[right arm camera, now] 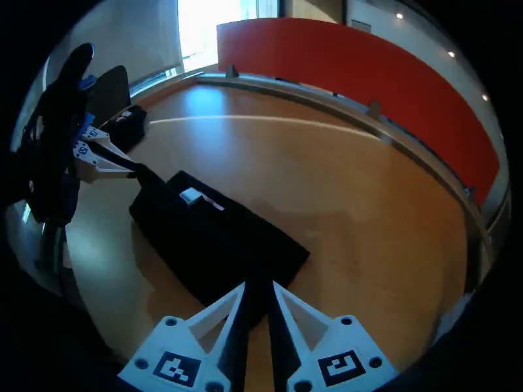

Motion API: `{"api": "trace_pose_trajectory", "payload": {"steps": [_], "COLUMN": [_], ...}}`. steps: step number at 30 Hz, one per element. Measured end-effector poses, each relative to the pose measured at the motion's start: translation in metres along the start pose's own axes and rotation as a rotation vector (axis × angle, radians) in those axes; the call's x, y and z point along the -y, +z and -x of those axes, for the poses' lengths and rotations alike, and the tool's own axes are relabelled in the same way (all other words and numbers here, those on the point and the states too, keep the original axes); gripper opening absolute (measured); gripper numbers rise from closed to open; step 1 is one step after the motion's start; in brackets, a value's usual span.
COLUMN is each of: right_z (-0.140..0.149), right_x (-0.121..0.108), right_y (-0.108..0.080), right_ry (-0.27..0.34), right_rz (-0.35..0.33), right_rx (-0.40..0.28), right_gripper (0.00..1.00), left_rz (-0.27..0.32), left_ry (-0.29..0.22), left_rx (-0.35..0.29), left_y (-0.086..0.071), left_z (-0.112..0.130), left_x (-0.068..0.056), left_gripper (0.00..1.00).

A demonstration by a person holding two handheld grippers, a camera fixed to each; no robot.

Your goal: Fold towel

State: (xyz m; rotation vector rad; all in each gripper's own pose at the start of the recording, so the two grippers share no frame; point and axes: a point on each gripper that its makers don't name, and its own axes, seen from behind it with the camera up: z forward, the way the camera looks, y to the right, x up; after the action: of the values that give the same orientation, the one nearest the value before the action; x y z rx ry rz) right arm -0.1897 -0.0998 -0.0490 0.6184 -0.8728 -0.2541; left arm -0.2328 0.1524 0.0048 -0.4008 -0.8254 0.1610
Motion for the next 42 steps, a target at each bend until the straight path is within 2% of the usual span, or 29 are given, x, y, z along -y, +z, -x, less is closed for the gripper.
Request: {"api": "trace_pose_trajectory", "payload": {"steps": [10,15,19,24,28,30,34,36,38,42], "right_z": [0.007,0.011,0.013,0.012,0.009,0.007,0.005,0.004,0.004,0.005], "right_x": [-0.005,-0.013,-0.021,-0.033,-0.039,-0.041,-0.042,-0.042,-0.040,-0.038], "right_y": [0.015,0.025,0.033,0.041,0.043,0.042,0.039,0.037,0.035,0.031], "right_ry": [-0.003,-0.011,-0.011,-0.002,-0.001,-0.003,-0.007,-0.006,-0.002,0.005], "right_rz": [0.006,0.030,0.063,0.102,0.119,0.125,0.132,0.132,0.131,0.132], "right_rx": [0.028,0.045,0.050,0.050,0.045,0.042,0.029,0.022,0.016,0.005], "right_gripper": [0.16,0.22,0.31,0.35,0.44,0.51,0.68,0.82,0.93,0.95], "left_rz": [-0.002,-0.019,-0.046,-0.088,-0.113,-0.117,-0.105,-0.097,-0.100,-0.102], "left_ry": [0.011,0.021,0.023,0.018,0.008,-0.003,-0.040,-0.059,-0.072,-0.076], "left_rx": [0.014,0.010,0.004,0.006,0.001,-0.001,-0.007,-0.013,-0.018,-0.021], "left_y": [0.019,0.032,0.040,0.048,0.049,0.047,0.042,0.039,0.036,0.032], "left_z": [0.005,0.006,0.005,0.006,0.004,0.003,0.001,0.001,0.001,0.004], "left_x": [0.003,0.007,0.015,0.029,0.040,0.044,0.045,0.045,0.048,0.049], "left_gripper": [0.16,0.21,0.24,0.27,0.35,0.44,0.80,0.98,1.00,1.00]}}
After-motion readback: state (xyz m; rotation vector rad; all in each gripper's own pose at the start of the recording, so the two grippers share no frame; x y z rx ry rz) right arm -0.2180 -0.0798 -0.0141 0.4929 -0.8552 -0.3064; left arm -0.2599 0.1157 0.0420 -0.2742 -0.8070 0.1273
